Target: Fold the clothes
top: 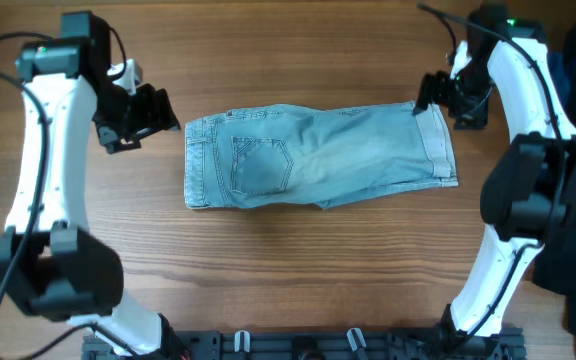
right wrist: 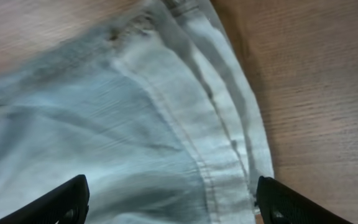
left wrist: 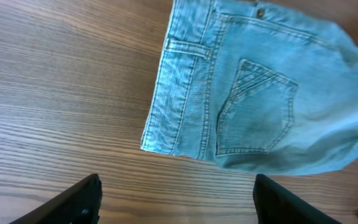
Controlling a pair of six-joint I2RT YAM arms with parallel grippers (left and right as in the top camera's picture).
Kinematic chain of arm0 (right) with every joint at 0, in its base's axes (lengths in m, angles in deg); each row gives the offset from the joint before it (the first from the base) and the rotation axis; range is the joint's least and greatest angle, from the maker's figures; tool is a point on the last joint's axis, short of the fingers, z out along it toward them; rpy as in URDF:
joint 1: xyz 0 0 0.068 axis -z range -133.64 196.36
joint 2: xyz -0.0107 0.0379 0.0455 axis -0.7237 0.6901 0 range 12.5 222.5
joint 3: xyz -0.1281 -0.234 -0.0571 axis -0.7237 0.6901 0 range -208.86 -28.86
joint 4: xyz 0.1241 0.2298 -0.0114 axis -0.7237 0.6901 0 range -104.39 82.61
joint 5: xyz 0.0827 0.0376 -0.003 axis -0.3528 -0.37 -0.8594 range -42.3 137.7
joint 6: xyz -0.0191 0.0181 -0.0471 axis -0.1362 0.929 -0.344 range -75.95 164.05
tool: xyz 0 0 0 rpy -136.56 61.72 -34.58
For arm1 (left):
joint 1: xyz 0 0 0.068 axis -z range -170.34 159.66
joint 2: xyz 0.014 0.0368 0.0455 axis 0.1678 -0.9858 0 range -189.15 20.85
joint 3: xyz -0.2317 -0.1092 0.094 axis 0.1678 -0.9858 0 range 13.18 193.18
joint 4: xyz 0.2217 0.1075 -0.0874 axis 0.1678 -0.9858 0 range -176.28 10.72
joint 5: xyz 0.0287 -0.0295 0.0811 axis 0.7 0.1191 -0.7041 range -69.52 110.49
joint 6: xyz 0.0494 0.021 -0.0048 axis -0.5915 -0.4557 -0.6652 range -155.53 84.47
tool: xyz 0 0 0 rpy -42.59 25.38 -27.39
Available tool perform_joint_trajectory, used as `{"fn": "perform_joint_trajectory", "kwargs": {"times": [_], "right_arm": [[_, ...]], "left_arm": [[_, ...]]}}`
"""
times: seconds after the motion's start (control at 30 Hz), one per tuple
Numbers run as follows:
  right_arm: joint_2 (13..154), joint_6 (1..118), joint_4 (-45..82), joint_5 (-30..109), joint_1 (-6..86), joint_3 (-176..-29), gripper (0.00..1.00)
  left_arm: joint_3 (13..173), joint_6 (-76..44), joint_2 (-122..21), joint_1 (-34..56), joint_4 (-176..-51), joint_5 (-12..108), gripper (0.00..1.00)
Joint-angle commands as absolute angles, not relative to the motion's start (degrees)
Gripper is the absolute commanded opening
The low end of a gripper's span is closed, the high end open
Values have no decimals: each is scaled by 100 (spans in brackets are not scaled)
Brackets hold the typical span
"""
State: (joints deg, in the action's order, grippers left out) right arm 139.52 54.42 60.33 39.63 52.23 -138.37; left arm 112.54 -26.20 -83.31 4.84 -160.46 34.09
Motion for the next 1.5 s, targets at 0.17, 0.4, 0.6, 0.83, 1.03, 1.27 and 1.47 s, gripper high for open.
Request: {"fn": "perform_joint_trajectory", "kwargs": {"times": [0.17, 0.4, 0.6, 0.83, 1.03, 1.27, 1.47], "right_arm": [[14616, 4312, 5581, 3381, 5828, -13815, 88], [14645, 4273, 4728, 3231, 5811, -12760, 85], [14621, 3965, 4285, 2411, 5811, -12196, 26], [13338, 4417, 4381, 2577, 5822, -12296, 4], [12645, 4577, 4346, 2702, 5811, -12296, 4], [12750, 4577, 4226, 2911, 5813, -12216, 19], [12750, 4911, 4245, 3272, 5817, -12209, 54]], "left_arm": [[10652, -2765, -8578, 504, -15738, 3435, 82], [10611, -2786, -8578, 499, -15657, 3346, 84], [10607, -2891, -8578, 499, -15651, 3348, 88], [10607, -2913, -8578, 499, -15653, 3260, 91], [10604, -2909, -8578, 499, -15596, 3265, 93], [9481, -2642, -8580, 499, -14763, 3678, 100], [8161, -2262, -8580, 501, -13456, 4362, 100]]}}
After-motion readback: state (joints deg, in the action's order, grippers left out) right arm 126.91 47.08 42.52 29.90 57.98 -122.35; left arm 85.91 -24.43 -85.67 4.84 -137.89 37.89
